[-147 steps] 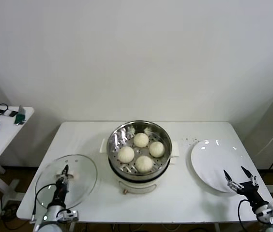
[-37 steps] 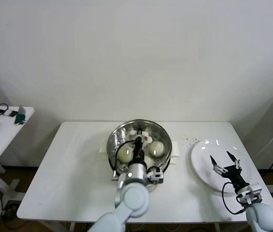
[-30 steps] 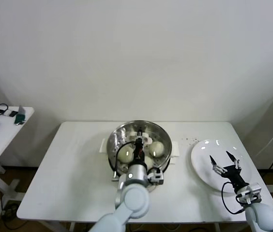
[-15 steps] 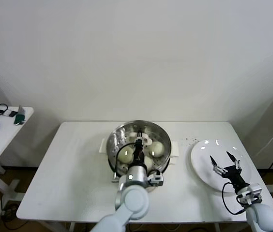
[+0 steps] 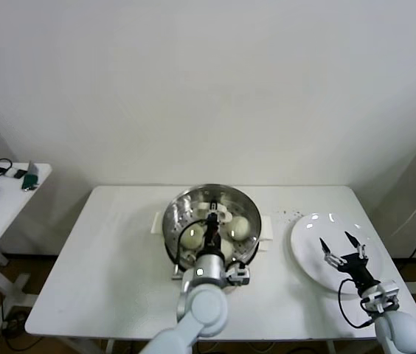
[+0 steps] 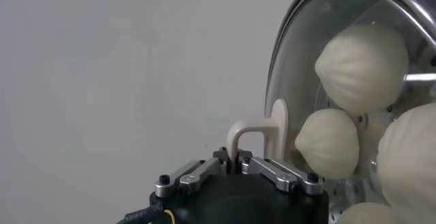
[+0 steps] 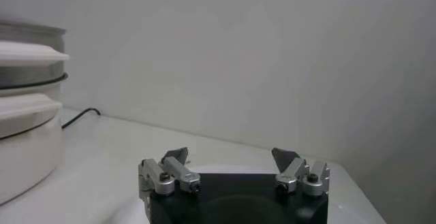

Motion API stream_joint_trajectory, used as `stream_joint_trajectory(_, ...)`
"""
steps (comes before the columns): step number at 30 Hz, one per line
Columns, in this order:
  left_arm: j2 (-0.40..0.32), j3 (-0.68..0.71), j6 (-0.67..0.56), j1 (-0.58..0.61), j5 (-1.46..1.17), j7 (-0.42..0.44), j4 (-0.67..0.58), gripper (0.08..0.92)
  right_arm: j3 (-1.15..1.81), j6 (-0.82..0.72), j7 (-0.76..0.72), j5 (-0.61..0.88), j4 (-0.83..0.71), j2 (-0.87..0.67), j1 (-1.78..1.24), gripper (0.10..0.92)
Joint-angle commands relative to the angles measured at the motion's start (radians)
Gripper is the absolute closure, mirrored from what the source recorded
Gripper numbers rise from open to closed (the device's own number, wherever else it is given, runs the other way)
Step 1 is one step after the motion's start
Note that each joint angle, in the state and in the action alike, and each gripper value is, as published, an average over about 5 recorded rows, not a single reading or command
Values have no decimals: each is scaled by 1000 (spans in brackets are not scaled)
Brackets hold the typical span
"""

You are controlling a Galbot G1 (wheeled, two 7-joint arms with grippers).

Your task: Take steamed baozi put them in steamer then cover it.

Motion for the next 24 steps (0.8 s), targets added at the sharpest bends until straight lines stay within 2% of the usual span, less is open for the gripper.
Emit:
stream_joint_trajectory(1, 8, 3, -3, -16, -25, 9, -21, 785, 8, -17, -2, -3, 3, 0, -1, 203)
stream_joint_trajectory(10, 65, 13, 7, -8, -79, 19, -113, 525, 11, -39, -2, 13, 5, -1, -1, 203)
stream_joint_trajectory(19, 100, -29, -14, 81, -115, 11, -198, 267, 9, -42, -4, 8, 2, -3, 2, 203)
stream_joint_trajectory(24, 144, -61, -43, 147, -172, -30, -265, 185, 10, -43, -6, 6, 0, -5, 4, 203)
